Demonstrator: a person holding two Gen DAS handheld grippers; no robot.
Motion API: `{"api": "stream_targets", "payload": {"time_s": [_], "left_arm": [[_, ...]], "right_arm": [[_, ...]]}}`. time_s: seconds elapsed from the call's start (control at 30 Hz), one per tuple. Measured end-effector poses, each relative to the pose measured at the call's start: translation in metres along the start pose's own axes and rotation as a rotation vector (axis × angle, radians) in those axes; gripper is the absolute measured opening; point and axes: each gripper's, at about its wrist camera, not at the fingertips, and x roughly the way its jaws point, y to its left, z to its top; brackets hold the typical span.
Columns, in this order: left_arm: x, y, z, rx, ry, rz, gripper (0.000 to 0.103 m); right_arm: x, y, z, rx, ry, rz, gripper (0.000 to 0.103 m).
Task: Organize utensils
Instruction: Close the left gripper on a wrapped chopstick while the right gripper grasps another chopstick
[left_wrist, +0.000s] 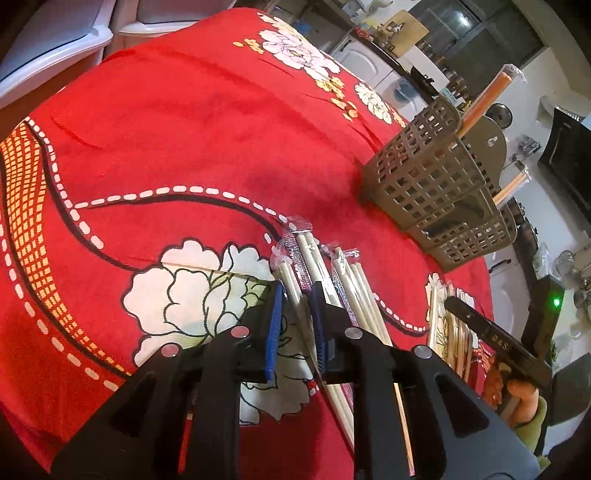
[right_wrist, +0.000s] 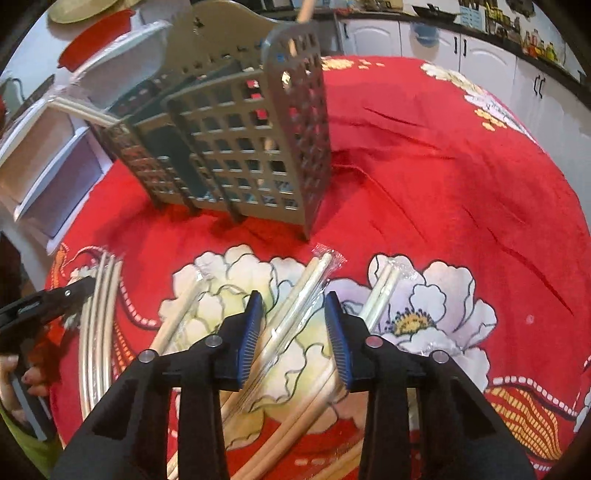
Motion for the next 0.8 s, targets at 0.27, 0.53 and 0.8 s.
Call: {"api": "stream_targets", "payload": {"time_s": [0.27, 0.53, 0.8], "left_arm": [[0.002, -0.003, 0.002, 0.02, 0.0, -0.014, 0.019], [0.004, -0.006, 0.004, 0.036, -0.01, 0.022, 0.007], [-0.018, -0.006, 0.003, 0.027, -0.07, -0.03, 0.005]], "right_arm": [[0.009, -0.011, 0.01, 0.072, -0.017, -0.001, 0.014], [-0.005, -0.019, 0.012, 0.132, -0.067, 0.085, 0.006], [-0.029, -0.002, 0.006, 0.101, -0.099, 0.145, 0.006]]}}
